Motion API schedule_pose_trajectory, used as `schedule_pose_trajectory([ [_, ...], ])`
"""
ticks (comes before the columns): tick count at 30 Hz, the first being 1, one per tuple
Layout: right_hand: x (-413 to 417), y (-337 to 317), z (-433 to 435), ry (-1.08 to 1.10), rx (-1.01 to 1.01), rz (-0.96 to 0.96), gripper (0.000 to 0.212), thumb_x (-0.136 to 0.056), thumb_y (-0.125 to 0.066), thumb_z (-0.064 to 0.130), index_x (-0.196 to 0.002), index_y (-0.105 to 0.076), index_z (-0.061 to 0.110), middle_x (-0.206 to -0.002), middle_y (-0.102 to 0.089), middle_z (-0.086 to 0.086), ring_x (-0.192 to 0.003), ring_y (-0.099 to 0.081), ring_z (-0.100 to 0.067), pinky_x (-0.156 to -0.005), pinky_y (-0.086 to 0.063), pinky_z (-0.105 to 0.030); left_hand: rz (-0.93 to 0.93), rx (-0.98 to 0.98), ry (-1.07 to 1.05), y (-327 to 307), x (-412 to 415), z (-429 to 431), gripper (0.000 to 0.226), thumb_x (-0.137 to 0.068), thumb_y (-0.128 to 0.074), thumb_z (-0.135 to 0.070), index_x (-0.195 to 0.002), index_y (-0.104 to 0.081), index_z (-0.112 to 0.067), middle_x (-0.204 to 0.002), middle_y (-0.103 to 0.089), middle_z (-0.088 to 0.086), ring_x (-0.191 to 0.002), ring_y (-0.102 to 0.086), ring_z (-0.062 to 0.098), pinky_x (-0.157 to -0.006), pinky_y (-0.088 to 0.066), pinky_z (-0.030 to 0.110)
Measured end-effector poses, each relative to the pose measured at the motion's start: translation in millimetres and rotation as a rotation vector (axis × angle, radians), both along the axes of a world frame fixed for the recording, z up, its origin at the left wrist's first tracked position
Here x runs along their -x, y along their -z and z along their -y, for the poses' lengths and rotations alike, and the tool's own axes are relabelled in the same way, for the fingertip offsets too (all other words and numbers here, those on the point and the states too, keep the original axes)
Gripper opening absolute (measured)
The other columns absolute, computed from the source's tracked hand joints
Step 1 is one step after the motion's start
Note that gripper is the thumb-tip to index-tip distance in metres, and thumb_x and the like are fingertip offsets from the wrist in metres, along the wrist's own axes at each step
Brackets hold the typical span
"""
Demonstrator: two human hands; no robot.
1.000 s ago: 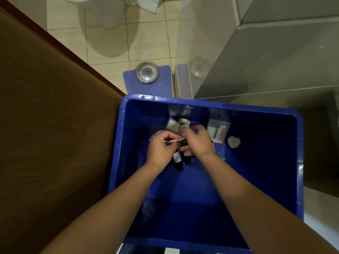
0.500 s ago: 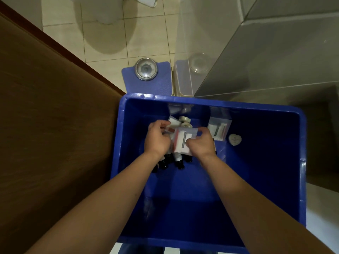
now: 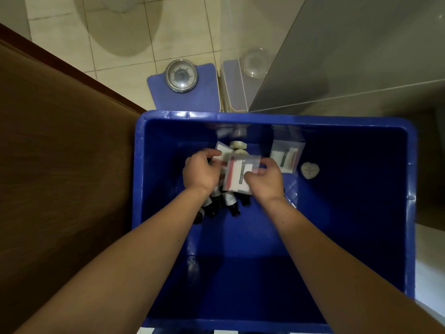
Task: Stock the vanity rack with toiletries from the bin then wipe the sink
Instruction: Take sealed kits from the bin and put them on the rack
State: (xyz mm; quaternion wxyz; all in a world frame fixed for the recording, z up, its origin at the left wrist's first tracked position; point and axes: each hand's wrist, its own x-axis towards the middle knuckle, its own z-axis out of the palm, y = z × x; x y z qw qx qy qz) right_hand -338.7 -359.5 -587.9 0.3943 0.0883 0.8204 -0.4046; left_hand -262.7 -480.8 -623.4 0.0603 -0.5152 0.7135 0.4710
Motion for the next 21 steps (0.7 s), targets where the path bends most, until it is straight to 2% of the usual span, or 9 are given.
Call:
schedule_pose_trajectory([
  [4, 1.6, -1.5, -4.1, -0.017, 0.007, -0.002, 0.035, -0.081, -0.060, 0.003, -0.109, -0.051, 0.022, -0.095, -0.067, -0.003, -0.086, -0.067, -0.022, -0.076, -0.057, -0.038, -0.023, 0.001, -0.026, -7.4, 0.1, -3.0, 0.011, -0.086, -0.065, -0.015, -0.085, -0.061, -0.025, -0.089, -0.064, -0.010, -0.084, -0.064, 0.014, -0.072, -0.051, 0.027],
  [8, 4.6, -10.2, -10.6, -0.028, 0.009, -0.012, 0.036, -0.081, -0.061, 0.007, -0.109, -0.050, 0.026, -0.090, -0.064, 0.005, -0.086, -0.066, -0.020, -0.077, -0.057, -0.039, -0.035, -0.019, -0.091, -19.4, 1.0, -12.1, 0.027, -0.084, -0.066, -0.014, -0.101, -0.048, -0.022, -0.086, -0.058, -0.010, -0.066, -0.057, 0.004, -0.064, -0.048, 0.025],
  [11, 5.0, -24.4, -17.8, -0.056, 0.034, -0.009, 0.036, -0.083, -0.060, 0.006, -0.112, -0.049, 0.025, -0.088, -0.061, 0.007, -0.084, -0.064, -0.017, -0.074, -0.057, -0.034, -0.093, -0.019, -0.111, -28.7, -2.9, -21.2, 0.037, -0.084, -0.063, -0.013, -0.115, -0.047, -0.025, -0.088, -0.058, -0.005, -0.072, -0.059, 0.013, -0.069, -0.052, 0.033],
  [14, 4.3, -44.0, -25.0, -0.069, 0.065, -0.019, 0.035, -0.084, -0.058, 0.003, -0.108, -0.049, 0.026, -0.084, -0.060, 0.009, -0.078, -0.062, -0.013, -0.068, -0.054, -0.030, -0.088, 0.038, -0.087, -44.5, -7.7, -27.3, 0.031, -0.086, -0.058, -0.016, -0.115, -0.058, -0.026, -0.104, -0.059, 0.001, -0.077, -0.060, 0.011, -0.072, -0.054, 0.031],
  [17, 2.5, -67.8, -33.6, -0.100, 0.082, -0.015, 0.035, -0.084, -0.055, 0.001, -0.106, -0.048, 0.028, -0.085, -0.060, 0.010, -0.080, -0.062, -0.014, -0.071, -0.056, -0.033, -0.094, 0.053, -0.123, -68.5, -14.0, -36.5, 0.028, -0.088, -0.053, -0.010, -0.112, -0.064, -0.020, -0.114, -0.057, 0.004, -0.080, -0.059, 0.012, -0.075, -0.051, 0.028],
  [21, -5.3, -101.4, -49.4, -0.105, 0.098, -0.019, 0.039, -0.082, -0.050, -0.002, -0.106, -0.049, 0.029, -0.089, -0.063, 0.006, -0.086, -0.065, -0.018, -0.075, -0.059, -0.044, -0.102, 0.075, -0.155, -108.4, -23.1, -53.4, 0.028, -0.091, -0.050, -0.008, -0.113, -0.063, -0.020, -0.116, -0.053, 0.001, -0.084, -0.057, 0.013, -0.074, -0.046, 0.024],
])
